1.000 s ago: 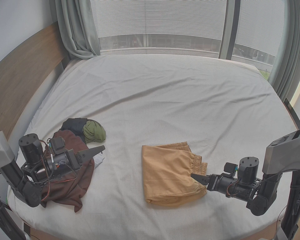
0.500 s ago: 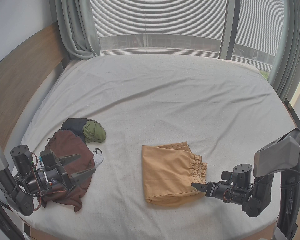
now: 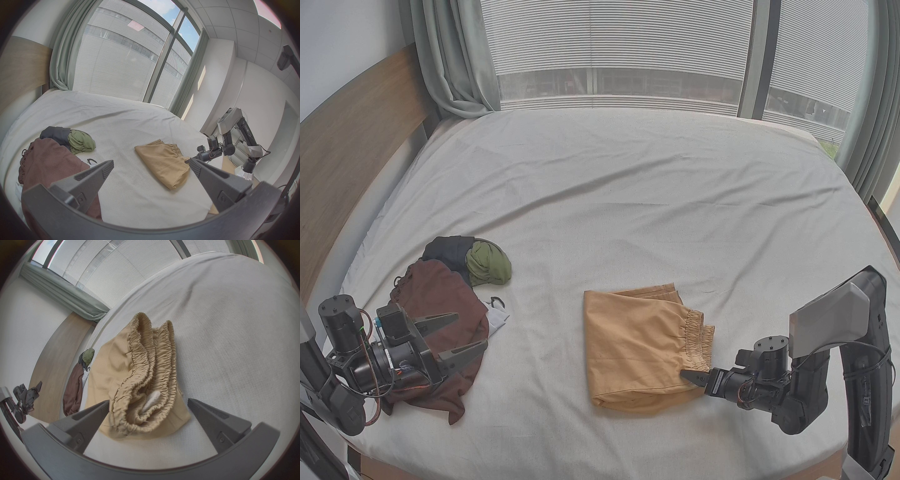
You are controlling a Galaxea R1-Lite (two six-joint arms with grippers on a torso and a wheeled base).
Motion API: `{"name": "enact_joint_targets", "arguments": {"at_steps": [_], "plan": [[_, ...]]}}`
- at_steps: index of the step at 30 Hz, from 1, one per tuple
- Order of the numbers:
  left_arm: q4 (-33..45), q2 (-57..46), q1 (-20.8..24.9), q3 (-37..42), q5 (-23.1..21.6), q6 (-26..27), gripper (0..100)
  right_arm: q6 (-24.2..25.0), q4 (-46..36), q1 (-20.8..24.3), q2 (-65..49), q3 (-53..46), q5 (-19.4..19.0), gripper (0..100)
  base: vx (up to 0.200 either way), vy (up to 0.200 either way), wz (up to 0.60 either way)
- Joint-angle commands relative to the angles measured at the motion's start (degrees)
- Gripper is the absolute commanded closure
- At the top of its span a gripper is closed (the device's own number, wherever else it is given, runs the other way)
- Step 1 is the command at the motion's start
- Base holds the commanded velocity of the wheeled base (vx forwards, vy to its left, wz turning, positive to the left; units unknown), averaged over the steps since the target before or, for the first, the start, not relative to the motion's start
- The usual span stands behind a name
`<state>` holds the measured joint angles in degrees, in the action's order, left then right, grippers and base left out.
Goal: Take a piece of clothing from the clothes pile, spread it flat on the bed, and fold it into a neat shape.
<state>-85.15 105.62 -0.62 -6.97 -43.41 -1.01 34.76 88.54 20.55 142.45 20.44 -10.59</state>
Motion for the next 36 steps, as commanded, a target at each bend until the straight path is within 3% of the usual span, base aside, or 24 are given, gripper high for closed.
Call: {"name": "enact_joint_targets", "arguments": {"at_steps": [1,8,15,16,27,33,36], "plan": [[-0.1,0.1,-0.1,-0.1,0.0,-0.4,0,2.7,0.0,2.0,1.6,2.3,0.0,0,0.000,0.000,0.00],[-0.1,0.1,-0.2,-0.1,0.0,-1.6,0,6.7,0.1,4.9,1.8,5.9,0.5,0,0.000,0.000,0.00],[-0.1,0.5,-0.2,-0.2,0.0,-1.6,0,6.9,0.1,4.8,3.8,8.1,3.2,0,0.000,0.000,0.00],[-0.1,0.5,-0.2,-0.2,0.0,-1.6,0,6.9,0.1,4.8,3.9,8.2,3.4,100,0.000,0.000,0.00],[-0.1,0.4,-0.2,-0.3,0.0,-1.7,0,7.1,0.1,5.5,3.8,8.6,3.6,100,0.000,0.000,0.00],[-0.1,0.2,-1.2,-0.4,0.0,-2.3,0,8.8,0.1,7.1,-2.7,8.3,3.0,100,0.000,0.000,0.00],[-0.1,0.1,-1.3,-0.4,0.0,-2.9,0,8.7,0.1,7.2,-6.7,8.4,1.0,100,0.000,0.000,0.00]]}}
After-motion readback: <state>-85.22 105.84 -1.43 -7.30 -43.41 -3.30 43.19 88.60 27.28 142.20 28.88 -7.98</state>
